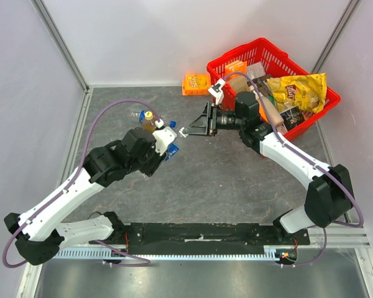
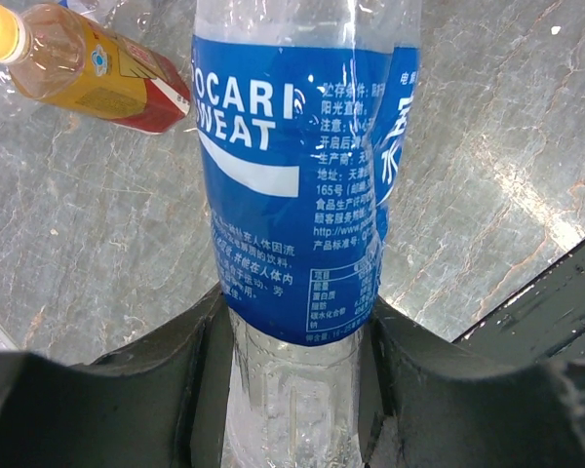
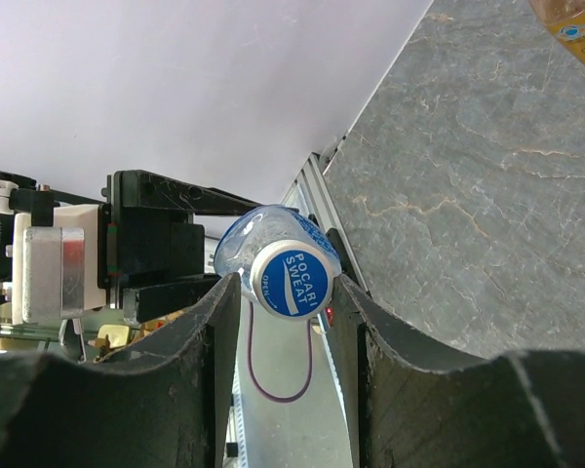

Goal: Unscrew the bottle caps
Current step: Unscrew the bottle cap from the plastic bottle.

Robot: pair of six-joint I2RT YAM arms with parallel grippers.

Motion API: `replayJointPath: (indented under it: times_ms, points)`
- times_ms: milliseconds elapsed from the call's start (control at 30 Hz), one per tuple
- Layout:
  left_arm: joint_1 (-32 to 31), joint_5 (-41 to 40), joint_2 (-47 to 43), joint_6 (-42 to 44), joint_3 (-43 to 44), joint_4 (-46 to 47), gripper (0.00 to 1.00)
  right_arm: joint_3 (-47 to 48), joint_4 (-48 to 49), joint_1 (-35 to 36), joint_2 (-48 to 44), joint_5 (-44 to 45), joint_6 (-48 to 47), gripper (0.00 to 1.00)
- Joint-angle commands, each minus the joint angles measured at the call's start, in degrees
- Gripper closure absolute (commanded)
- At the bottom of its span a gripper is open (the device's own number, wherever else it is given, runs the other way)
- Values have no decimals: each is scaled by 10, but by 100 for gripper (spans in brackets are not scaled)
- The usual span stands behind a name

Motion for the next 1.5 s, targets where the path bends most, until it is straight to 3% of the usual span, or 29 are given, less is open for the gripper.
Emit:
replayJointPath:
  times_ms: [0, 100, 300, 400, 533, 733, 1200, 1467]
  points:
    - [-3, -7, -4, -6, -3, 19, 72, 0, 43, 3, -15, -26, 18, 51]
    - [-5, -10, -3, -6, -4, 20, 72, 2, 43, 3, -13, -27, 18, 50]
    - [-8, -12, 2, -7, -5, 23, 72, 3, 43, 10, -7, -29, 15, 58]
    - [-9, -14, 2, -8, -8, 26, 73, 2, 43, 14, -5, -30, 12, 71]
    - [-11, -21, 3, -13, -12, 28, 73, -2, 43, 17, -3, -31, 5, 100]
    - [-11, -11, -2, -27, -17, 40, 74, -6, 16, 18, -12, -22, -50, 100]
    - [-10, 162, -47, -75, -18, 87, 74, -94, 208, 19, -98, -38, -45, 100]
    - [-11, 257, -81, -103, -25, 121, 75, -125, 246, 21, -150, -55, -73, 100]
